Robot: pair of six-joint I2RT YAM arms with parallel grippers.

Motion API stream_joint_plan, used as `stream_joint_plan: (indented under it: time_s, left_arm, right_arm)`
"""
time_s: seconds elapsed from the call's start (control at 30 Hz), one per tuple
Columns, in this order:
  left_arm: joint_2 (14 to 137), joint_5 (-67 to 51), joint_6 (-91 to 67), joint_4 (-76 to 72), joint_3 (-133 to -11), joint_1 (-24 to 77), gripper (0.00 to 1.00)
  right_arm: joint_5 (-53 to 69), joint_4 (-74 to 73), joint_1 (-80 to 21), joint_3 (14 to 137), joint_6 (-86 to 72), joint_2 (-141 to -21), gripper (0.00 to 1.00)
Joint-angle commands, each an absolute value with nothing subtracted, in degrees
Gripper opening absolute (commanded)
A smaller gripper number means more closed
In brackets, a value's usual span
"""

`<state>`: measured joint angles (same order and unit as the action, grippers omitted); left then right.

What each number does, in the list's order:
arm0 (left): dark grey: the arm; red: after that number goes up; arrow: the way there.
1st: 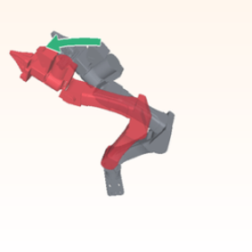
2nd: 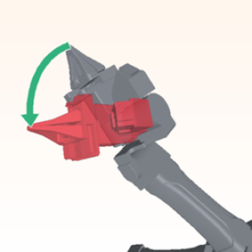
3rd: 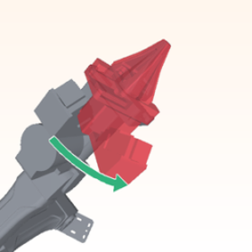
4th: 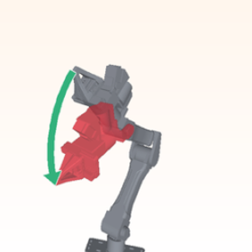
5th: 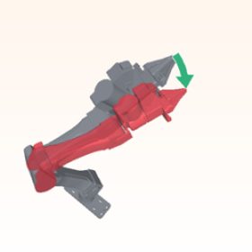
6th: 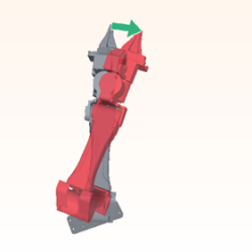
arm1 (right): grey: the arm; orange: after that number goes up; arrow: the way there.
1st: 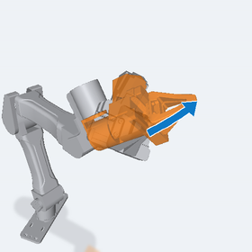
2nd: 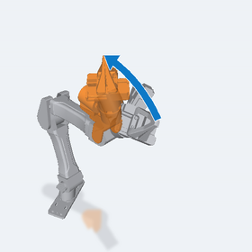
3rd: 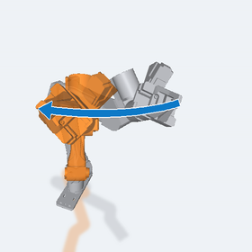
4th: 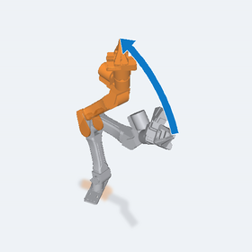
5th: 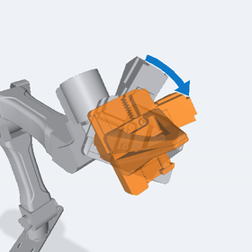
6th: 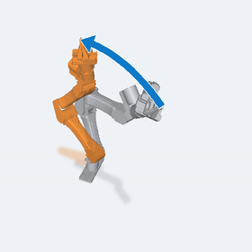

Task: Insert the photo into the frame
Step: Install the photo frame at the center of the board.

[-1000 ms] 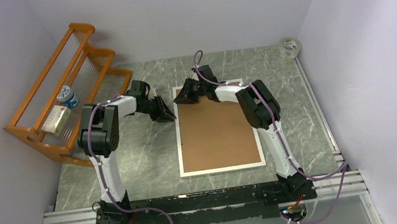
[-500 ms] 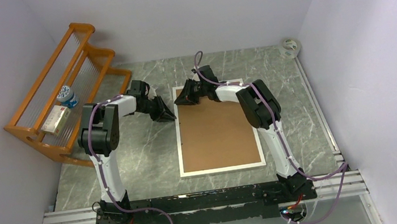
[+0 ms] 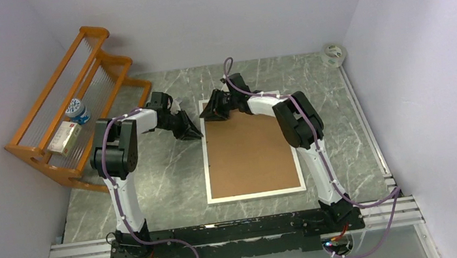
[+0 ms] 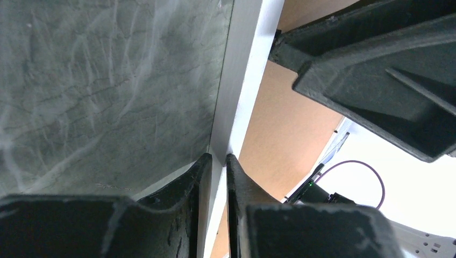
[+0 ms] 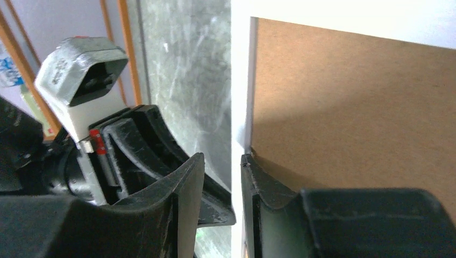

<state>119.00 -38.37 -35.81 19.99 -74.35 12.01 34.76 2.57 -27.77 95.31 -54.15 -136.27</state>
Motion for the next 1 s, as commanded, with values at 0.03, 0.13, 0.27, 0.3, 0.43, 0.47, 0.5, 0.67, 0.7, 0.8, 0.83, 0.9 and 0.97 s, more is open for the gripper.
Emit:
stream_joint_plan:
  time_s: [0.03,0.13,0.27,0.3,0.43,0.47,0.5,0.67,0.7,0.8,0.83,0.9,0.97]
  left_arm:
    - [122.7,-30.2,-33.8,24.3,-73.3,12.5,0.2]
    - [122.9,-30.2,-34.0,24.3,-73.4,12.5,0.2]
    - [122.9,-30.0,-33.9,24.4,-73.5,12.5,0.2]
    - [122.8,-30.0,-34.0,24.5,-73.5,12.5,0.2]
    - [122.7,-30.1,-33.9,24.5,-73.4,12.5,0.2]
    - [122.6,-30.1,-33.9,24.4,-73.4,12.5,0.2]
    - [122.5,-30.3,-33.9,24.4,-73.4,12.5,0.2]
    - [121.9,-32.2,-34.1,22.9,-73.1,12.5,0.22]
    - [121.9,-32.7,-34.1,22.6,-73.1,12.5,0.23]
    - [121.6,-33.7,-34.1,22.0,-72.8,12.5,0.25]
    - [121.4,-33.9,-34.1,21.8,-72.7,12.5,0.26]
    - [121.1,-34.4,-34.1,21.4,-72.5,12.5,0.27]
    - [121.1,-35.3,-34.0,20.9,-72.4,12.5,0.28]
  right_arm:
    - [22.9,-13.8,-25.0,93.8,-48.5,-140.3,0.38]
    - [22.6,-17.0,-25.0,95.0,-47.0,-141.2,0.38]
    - [20.1,-20.0,-25.0,96.3,-45.8,-141.3,0.38]
    - [19.3,-21.4,-25.0,97.0,-45.5,-141.5,0.38]
    - [17.3,-21.2,-25.0,96.8,-44.8,-139.9,0.39]
    - [17.4,-20.0,-25.0,96.2,-44.8,-138.9,0.39]
    - [18.0,-18.7,-25.0,95.6,-44.8,-138.0,0.4]
    - [23.7,-8.3,-25.1,91.6,-44.9,-132.1,0.4]
    - [25.0,-6.6,-25.3,91.2,-44.8,-131.2,0.39]
    - [29.0,-2.2,-25.8,90.9,-44.6,-129.4,0.33]
    - [30.3,-1.2,-26.0,90.9,-44.6,-129.1,0.31]
    - [32.8,-0.3,-26.8,90.5,-44.7,-128.4,0.26]
    - [34.9,2.6,-27.5,88.5,-45.6,-127.3,0.2]
